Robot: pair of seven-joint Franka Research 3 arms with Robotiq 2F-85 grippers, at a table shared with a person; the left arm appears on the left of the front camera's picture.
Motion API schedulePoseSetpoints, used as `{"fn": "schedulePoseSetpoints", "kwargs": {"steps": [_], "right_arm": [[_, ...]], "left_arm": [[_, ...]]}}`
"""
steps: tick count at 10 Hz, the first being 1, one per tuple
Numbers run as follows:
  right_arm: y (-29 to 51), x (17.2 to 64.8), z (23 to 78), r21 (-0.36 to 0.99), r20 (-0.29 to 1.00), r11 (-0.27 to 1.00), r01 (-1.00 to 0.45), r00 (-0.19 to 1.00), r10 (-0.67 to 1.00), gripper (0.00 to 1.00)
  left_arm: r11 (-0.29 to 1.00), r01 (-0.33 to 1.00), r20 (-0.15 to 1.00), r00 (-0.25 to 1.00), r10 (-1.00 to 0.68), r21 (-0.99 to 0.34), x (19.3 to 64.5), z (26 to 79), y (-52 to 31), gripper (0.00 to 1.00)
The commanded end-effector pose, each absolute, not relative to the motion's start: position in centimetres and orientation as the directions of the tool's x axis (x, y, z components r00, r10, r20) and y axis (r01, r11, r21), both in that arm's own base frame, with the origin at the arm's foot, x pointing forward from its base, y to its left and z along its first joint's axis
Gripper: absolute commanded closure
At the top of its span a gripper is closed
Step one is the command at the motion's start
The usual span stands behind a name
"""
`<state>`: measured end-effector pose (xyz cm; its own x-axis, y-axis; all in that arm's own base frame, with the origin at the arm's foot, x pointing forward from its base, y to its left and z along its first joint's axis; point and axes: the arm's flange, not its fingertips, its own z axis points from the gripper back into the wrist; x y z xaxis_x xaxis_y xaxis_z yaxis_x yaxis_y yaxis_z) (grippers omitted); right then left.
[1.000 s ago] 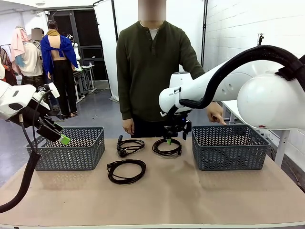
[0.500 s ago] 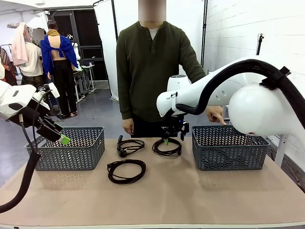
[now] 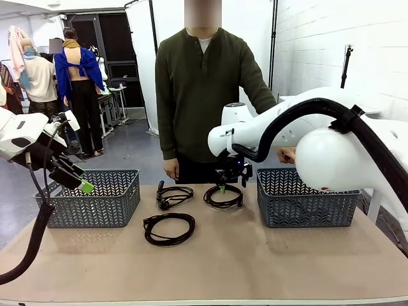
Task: Organize the cables according to human instructions.
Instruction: Pick up a bundle of cables and place it in the basket indicated by the human.
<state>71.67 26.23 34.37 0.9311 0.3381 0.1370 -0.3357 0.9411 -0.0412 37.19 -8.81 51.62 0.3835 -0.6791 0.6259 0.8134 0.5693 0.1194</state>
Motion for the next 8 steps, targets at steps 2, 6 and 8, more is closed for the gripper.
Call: {"fn": "schedulePoseSetpoints", "kwargs": {"steps": [2,6,8], "right_arm": [[26.5,73.5,33.9,-0.076,0.112,0.957,-0.279,0.952,0.287,0.0],[26.3,74.5,33.2,-0.083,0.095,0.96,-0.267,0.957,0.275,0.0],[26.2,75.0,32.7,-0.081,0.081,0.961,-0.264,0.959,0.27,0.0]], "left_arm": [[0.563,0.819,0.634,0.378,-0.675,0.11,37.3,51.6,-8.6,0.0],[0.563,0.819,0.634,0.378,-0.675,0.11,37.3,51.6,-8.6,0.0],[0.563,0.819,0.634,0.378,-0.675,0.11,37.3,51.6,-8.6,0.0]]}}
